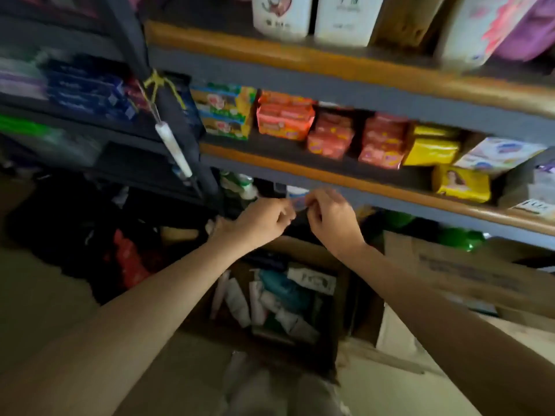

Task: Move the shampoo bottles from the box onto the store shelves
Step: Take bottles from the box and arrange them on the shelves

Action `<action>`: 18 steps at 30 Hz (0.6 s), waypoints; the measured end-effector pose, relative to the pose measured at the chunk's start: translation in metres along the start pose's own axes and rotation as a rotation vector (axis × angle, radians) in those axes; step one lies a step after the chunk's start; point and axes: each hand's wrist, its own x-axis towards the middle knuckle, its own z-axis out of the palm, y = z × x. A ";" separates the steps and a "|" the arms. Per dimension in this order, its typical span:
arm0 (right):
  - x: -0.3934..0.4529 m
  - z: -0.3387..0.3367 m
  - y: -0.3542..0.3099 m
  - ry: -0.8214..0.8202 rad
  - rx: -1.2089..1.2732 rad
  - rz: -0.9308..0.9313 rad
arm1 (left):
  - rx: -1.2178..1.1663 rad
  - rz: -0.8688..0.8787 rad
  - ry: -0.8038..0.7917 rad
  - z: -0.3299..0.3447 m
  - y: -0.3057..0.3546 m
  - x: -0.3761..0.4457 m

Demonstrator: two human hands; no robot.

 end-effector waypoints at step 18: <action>-0.137 0.345 0.127 -1.248 -0.310 0.493 | -0.002 -0.422 -0.419 0.220 -0.229 0.020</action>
